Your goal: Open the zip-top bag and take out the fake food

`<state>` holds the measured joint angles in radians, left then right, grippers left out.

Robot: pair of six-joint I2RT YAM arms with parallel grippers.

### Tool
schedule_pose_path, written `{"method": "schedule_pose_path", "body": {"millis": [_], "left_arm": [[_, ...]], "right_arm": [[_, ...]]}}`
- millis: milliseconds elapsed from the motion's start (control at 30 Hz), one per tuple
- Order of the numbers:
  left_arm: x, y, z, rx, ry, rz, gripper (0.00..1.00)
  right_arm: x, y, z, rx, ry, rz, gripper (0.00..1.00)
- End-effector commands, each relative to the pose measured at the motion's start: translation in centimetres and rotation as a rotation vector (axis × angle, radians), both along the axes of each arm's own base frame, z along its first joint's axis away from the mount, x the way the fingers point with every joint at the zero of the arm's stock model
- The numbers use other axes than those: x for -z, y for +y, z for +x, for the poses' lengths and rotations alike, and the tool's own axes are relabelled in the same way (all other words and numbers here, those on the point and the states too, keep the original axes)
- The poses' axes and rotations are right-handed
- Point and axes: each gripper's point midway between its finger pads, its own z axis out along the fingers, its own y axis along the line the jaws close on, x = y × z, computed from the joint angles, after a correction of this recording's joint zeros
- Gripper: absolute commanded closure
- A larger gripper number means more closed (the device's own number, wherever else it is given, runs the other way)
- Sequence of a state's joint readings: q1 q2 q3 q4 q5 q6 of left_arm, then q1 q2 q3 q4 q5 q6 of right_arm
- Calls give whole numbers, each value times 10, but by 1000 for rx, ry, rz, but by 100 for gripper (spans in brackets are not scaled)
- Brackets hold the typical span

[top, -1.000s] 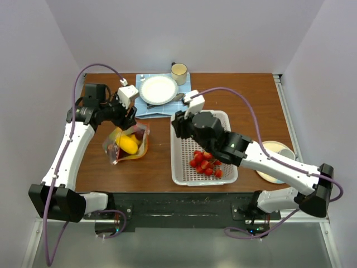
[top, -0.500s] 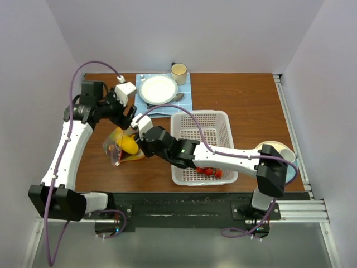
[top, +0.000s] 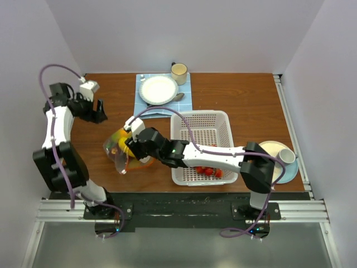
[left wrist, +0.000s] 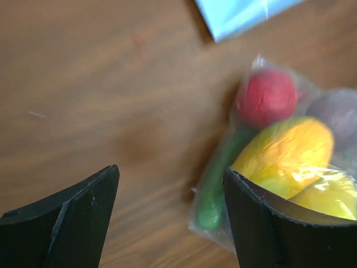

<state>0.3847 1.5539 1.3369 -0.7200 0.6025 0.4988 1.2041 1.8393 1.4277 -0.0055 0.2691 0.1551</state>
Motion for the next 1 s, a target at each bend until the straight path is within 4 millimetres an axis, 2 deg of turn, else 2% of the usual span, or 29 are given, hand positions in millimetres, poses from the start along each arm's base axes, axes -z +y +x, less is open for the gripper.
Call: {"method": "schedule_pose_path", "body": {"millis": [0,133,167,267,367,433,567,733,833,867,900,933,967], "left_arm": [[53,-27,-17,112,137,-143,20],[78,-38,-32,185,215,-192,21],[82,-39,-34,191,224,-197,21],[90,-48,-43,229,253,-228,21],[94,-63,-49,277,266,-244,21],[98,-73,-54,307,279,-248,21],[107,-105,-63,394,316,-252,20],[121,-116,-67,416,350,-246,21],[126,-114,-70,422,366,-238,47],[127,-114,-70,421,371,-235,76],[127,-113,-72,423,375,-234,92],[125,-111,-71,417,376,-235,100],[124,-108,-71,409,377,-237,100]], "right_arm": [[23,-2,-3,-7,7,-28,47],[41,-13,-4,23,24,-38,37],[44,-13,-2,32,21,-44,28],[51,-12,3,49,3,-55,12],[58,-5,8,47,-24,-56,4],[62,-2,12,35,-55,-72,2],[76,10,19,16,-66,-89,1],[101,15,19,10,-30,-120,1],[107,14,18,12,3,-114,2],[109,11,18,12,17,-114,5],[109,9,18,16,30,-108,8],[104,8,18,17,32,-96,10],[105,5,17,14,43,-100,16]]}}
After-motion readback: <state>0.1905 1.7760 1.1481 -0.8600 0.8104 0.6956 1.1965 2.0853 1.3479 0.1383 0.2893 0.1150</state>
